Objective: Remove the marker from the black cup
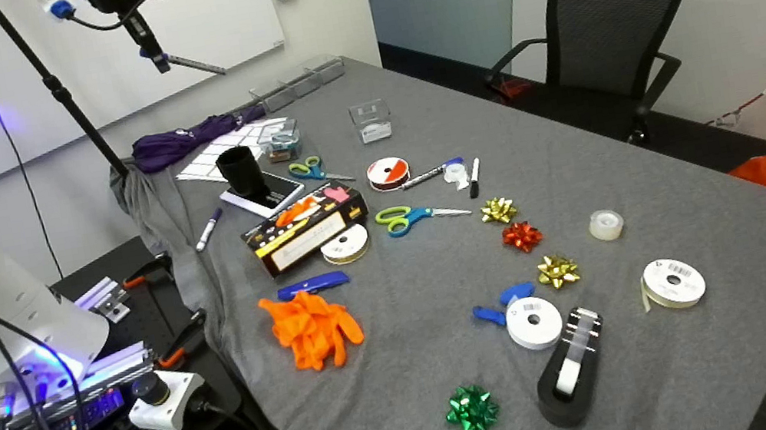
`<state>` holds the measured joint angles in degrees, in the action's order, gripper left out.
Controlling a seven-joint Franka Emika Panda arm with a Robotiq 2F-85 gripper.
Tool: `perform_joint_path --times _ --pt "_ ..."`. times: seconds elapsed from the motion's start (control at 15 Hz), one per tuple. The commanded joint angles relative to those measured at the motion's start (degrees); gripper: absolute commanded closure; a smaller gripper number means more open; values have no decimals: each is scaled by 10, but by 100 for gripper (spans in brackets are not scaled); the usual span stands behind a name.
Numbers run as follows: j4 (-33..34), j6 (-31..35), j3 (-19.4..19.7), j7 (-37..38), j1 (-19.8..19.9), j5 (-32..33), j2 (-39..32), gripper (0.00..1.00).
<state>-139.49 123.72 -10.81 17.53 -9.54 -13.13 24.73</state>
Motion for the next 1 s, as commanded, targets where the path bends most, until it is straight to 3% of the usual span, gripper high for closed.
perform_joint_path --times 0.0,0.47,0.67,0.93 --pt "13 55 6 16 36 26 -32 95" --pt "87 134 -14 131 59 74 -154 95" --pt "128 177 -16 211 60 134 -231 95" --pt "202 193 18 327 41 231 -330 95"
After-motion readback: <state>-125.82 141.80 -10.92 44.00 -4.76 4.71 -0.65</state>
